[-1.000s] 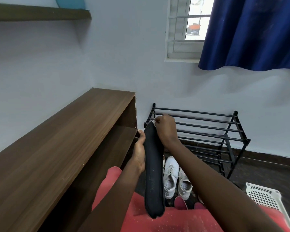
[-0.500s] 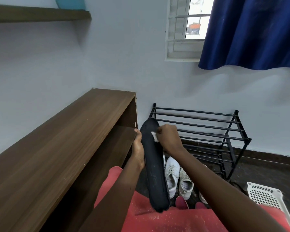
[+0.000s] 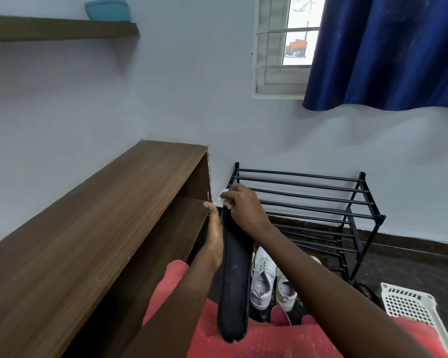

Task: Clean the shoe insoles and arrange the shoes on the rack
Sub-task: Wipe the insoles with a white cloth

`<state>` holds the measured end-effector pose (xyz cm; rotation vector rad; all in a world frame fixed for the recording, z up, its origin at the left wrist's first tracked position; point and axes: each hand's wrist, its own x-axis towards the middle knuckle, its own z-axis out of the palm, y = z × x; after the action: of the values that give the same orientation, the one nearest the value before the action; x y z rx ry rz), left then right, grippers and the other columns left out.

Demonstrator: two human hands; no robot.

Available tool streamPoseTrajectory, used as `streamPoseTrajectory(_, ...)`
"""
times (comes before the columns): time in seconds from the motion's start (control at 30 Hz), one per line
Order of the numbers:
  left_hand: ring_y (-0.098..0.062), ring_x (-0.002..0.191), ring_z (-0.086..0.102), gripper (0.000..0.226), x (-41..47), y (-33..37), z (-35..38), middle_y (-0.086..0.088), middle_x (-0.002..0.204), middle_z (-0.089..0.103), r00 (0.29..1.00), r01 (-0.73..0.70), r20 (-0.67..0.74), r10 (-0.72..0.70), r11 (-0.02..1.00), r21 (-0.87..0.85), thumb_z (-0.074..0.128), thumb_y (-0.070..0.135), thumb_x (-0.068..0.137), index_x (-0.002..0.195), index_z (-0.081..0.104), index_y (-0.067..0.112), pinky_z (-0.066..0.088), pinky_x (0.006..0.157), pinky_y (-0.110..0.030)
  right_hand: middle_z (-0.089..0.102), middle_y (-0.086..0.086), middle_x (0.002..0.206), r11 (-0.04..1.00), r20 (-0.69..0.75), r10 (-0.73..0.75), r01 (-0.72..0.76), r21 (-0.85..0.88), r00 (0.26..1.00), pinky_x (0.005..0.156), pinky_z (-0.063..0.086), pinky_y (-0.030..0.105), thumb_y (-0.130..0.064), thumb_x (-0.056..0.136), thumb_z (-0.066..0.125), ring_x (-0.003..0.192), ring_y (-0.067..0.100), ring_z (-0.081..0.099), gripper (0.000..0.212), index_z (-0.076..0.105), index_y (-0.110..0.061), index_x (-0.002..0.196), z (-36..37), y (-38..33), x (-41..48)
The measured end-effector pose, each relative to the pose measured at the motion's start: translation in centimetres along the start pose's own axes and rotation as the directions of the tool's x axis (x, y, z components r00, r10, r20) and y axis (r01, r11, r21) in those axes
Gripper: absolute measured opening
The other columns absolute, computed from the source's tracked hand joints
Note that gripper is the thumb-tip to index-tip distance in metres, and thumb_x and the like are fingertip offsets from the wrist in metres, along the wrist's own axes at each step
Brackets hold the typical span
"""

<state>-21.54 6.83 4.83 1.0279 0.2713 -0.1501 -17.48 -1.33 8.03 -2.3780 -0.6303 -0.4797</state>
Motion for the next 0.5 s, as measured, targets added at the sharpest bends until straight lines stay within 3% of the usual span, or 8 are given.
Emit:
streamPoseTrajectory(0.13,-0.027,0.092,0.069,0.094,0.2,0.1,-0.2,-0.018,0.108,0.069,0.993,0.065,0.100,-0.065,0.998,0.001,0.011,0.080,0.079,0.126,0.058,0.013,0.058,0.070,-0.034,0.056,0.016,0.104,0.977,-0.067,0.171,-0.178,-0.115,0.983,0.079,0.041,0.030,0.009,0.083,0.048,0.098,0.032,0.054,0.033,0.068,-0.001,0.107,-0.6,1.6,1.4)
streamPoseTrajectory(0.2,-0.026,0.087,0.071,0.092,0.3,0.2,-0.2,-0.016,0.102,0.071,0.989,0.071,0.129,-0.070,0.997,-0.001,0.010,0.078,0.081,0.126,0.057,0.013,0.058,0.066,-0.033,0.056,0.015,0.107,0.970,-0.049,0.186,-0.191,-0.150,0.981,0.082,0.040,0.030,0.007,0.085,0.048,0.101,0.033,0.052,0.032,0.067,-0.002,0.109,-0.7,1.8,1.6)
streamPoseTrajectory(0.3,-0.026,0.091,0.069,0.089,0.0,0.4,-0.3,-0.018,0.108,0.068,0.995,0.045,0.090,-0.050,0.997,0.056,0.010,0.077,0.082,0.122,0.060,0.014,0.057,0.072,-0.034,0.056,0.014,0.110,0.985,0.016,0.089,-0.085,-0.150,0.996,0.082,0.039,0.031,0.010,0.083,0.045,0.104,0.031,0.049,0.032,0.067,-0.003,0.103,-0.8,0.8,1.1)
streamPoseTrajectory(0.37,-0.028,0.109,0.061,0.083,0.1,0.4,-0.5,-0.021,0.127,0.058,1.000,-0.007,0.023,0.004,0.992,0.129,0.011,0.072,0.087,0.124,0.056,0.013,0.050,0.090,-0.038,0.056,0.013,0.111,0.991,0.110,-0.027,0.041,-0.126,0.994,0.081,0.038,0.031,0.013,0.079,0.044,0.103,0.030,0.048,0.035,0.067,-0.003,0.101,-0.7,-0.2,0.2)
streamPoseTrajectory(0.43,-0.032,0.134,0.038,0.078,0.6,0.2,-0.5,-0.019,0.148,0.035,0.996,-0.074,-0.026,0.082,0.968,0.239,0.007,0.063,0.094,0.141,0.036,0.008,0.032,0.109,-0.041,0.058,0.013,0.107,0.983,0.180,-0.142,0.160,-0.086,0.973,0.079,0.038,0.029,0.014,0.077,0.046,0.098,0.028,0.050,0.037,0.067,-0.003,0.101,-0.4,-0.8,-0.5)
streamPoseTrajectory(0.47,-0.031,0.138,0.031,0.076,0.8,0.3,-0.4,-0.018,0.148,0.034,0.993,-0.102,-0.034,0.115,0.960,0.259,0.006,0.060,0.095,0.143,0.031,0.007,0.030,0.110,-0.039,0.058,0.013,0.105,0.981,0.193,-0.163,0.180,-0.074,0.968,0.077,0.037,0.028,0.014,0.078,0.048,0.096,0.027,0.050,0.035,0.067,-0.004,0.101,-0.3,-0.7,-0.7)
streamPoseTrajectory(0.5,-0.030,0.135,0.037,0.074,0.8,0.3,-0.4,-0.017,0.139,0.045,0.991,-0.119,-0.035,0.131,0.963,0.240,0.007,0.058,0.096,0.138,0.040,0.007,0.040,0.104,-0.033,0.059,0.012,0.104,0.982,0.189,-0.156,0.172,-0.073,0.970,0.077,0.037,0.027,0.012,0.081,0.050,0.095,0.027,0.051,0.032,0.068,-0.005,0.101,-0.3,-0.5,-0.6)
